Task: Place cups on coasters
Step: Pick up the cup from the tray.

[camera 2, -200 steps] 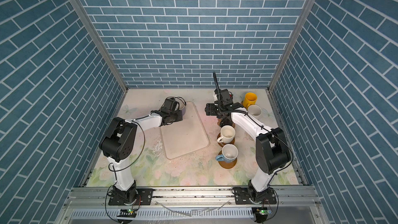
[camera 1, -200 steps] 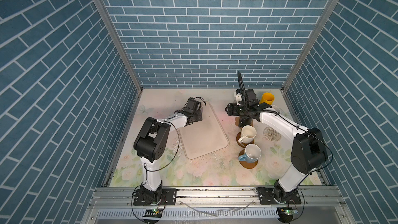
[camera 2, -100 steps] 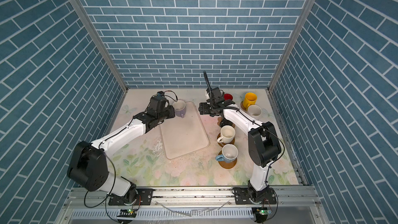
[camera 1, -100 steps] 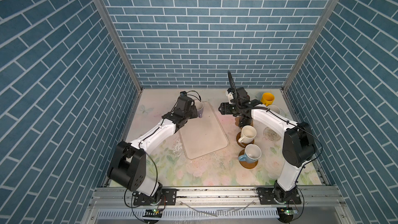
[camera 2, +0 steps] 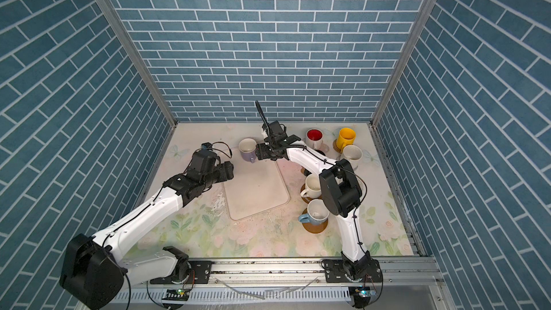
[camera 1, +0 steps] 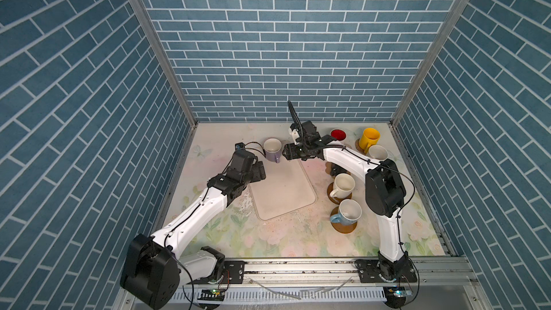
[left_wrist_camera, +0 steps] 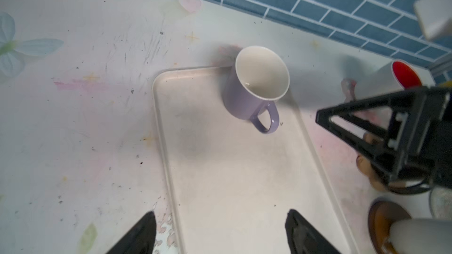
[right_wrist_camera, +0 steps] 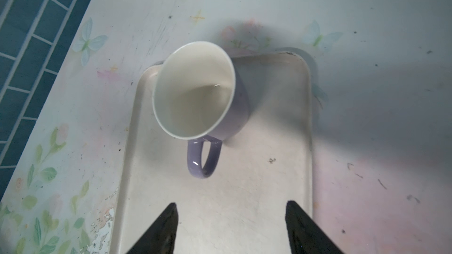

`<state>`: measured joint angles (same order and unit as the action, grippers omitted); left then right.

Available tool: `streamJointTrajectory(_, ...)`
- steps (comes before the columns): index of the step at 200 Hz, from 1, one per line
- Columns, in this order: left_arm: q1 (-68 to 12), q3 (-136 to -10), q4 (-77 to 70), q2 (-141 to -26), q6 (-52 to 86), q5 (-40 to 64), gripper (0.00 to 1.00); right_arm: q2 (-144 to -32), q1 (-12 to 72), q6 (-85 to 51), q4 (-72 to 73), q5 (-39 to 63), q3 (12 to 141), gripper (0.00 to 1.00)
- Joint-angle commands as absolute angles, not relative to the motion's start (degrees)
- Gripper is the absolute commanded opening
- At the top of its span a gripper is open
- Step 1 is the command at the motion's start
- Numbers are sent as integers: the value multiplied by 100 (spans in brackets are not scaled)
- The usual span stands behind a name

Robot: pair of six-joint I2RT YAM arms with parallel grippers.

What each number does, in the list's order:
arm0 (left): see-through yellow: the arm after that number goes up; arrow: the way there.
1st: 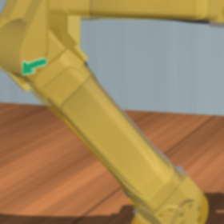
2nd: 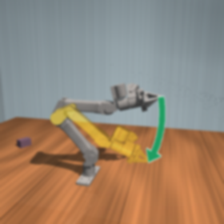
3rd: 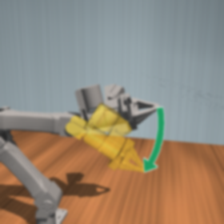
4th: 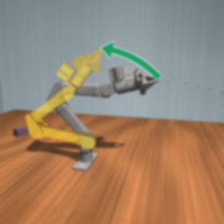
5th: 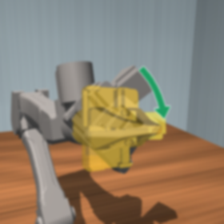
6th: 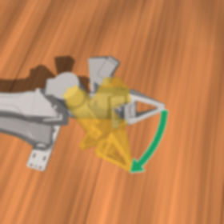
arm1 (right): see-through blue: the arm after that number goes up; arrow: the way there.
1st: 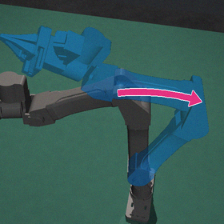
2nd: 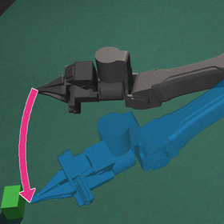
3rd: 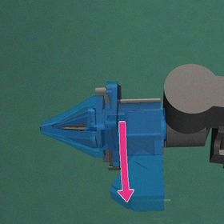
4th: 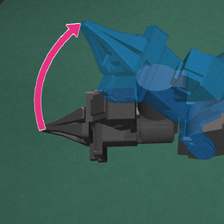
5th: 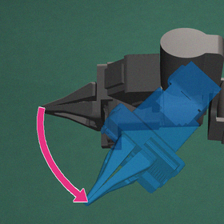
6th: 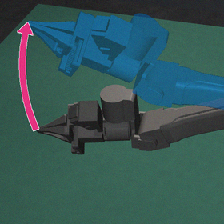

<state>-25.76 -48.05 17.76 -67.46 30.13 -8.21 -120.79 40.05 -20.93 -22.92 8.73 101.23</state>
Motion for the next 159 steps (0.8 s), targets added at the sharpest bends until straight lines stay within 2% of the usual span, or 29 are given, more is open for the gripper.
streamJointTrajectory(1,-2565,-4626,1983,-6465,3004,-950,94,-12387,4110,-1977,-2570,811,10576,69)
streamJointTrajectory(27,-2560,-4615,2239,-6381,3040,-1023,99,-12747,4205,-2003,-2650,723,10911,68)
streamJointTrajectory(102,-2566,-4017,1943,-6060,3196,-1036,99,-13612,4328,-2162,-2887,545,11834,62)
streamJointTrajectory(159,-2563,-3721,1839,-5886,3155,-1063,99,-14230,4388,-2118,-3251,208,12599,51)
